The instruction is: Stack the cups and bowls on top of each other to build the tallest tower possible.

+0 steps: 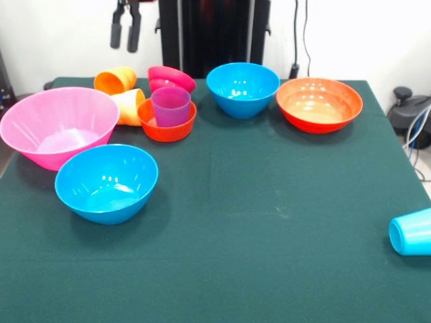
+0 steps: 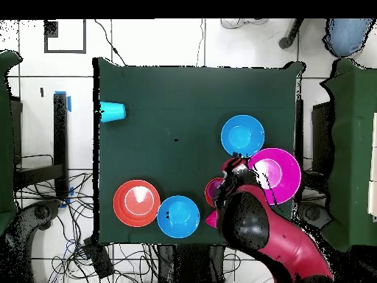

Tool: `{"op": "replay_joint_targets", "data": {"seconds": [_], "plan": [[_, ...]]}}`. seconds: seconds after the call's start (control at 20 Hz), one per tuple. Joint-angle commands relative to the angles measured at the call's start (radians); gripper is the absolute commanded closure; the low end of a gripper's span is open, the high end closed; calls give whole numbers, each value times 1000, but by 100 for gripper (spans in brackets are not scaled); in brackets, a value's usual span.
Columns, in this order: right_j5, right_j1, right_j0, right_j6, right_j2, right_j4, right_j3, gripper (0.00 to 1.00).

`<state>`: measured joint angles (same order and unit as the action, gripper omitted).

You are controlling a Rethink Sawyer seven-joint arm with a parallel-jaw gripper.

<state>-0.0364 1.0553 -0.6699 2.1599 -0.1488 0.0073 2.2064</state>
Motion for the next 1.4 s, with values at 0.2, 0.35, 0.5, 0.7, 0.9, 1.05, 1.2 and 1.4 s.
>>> {"op": "replay_joint_targets", "data": {"seconds": [0.2, 0.35, 0.5, 0.7, 0.9, 1.05, 1.2, 1.4], "plan": [[194, 61, 30, 70, 117, -30, 104, 0], [202, 56, 21, 82, 142, -30, 140, 0], [180, 24, 26, 99, 180, -36, 159, 0], [96, -38, -38, 108, 146, -55, 208, 0], [-6, -107, -65, 101, 176, -109, 218, 0], [-78, -161, -99, 109, 181, -149, 227, 0], [-121, -186, -109, 121, 189, -175, 233, 0], [-218, -259, -99, 143, 195, -210, 226, 0]]}}
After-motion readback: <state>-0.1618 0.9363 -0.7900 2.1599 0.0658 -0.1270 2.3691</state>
